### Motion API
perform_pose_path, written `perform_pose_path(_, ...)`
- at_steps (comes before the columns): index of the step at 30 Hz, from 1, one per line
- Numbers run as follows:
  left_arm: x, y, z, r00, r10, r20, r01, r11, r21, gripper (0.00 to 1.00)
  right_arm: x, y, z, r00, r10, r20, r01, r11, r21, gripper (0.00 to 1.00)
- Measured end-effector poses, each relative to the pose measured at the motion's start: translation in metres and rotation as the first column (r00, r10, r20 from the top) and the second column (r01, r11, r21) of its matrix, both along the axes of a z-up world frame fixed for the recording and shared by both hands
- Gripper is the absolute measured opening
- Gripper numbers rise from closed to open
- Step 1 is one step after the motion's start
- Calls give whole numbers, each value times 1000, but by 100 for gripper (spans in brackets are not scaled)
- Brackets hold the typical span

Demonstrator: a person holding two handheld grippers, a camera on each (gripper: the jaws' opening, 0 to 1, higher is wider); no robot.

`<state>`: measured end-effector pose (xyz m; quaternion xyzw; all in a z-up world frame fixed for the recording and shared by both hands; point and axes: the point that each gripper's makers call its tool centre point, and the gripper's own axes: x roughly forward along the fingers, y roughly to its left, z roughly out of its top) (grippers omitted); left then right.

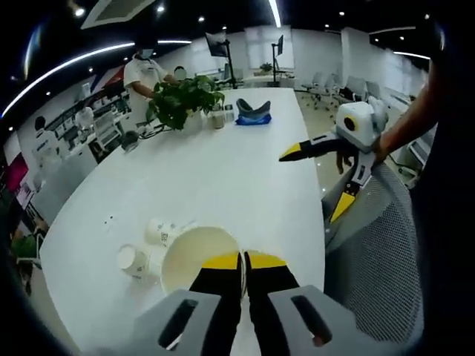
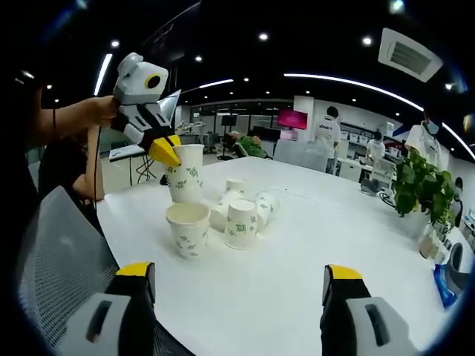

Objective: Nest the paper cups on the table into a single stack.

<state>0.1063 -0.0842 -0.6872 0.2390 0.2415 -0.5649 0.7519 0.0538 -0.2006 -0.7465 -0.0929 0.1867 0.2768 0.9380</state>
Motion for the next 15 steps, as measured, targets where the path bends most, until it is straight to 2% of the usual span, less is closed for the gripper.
perform_pose_path(15, -5, -13, -19, 1000, -23, -16, 23, 999, 26, 0, 0, -1, -1, 1000, -5, -1, 5, 1000, -4, 94)
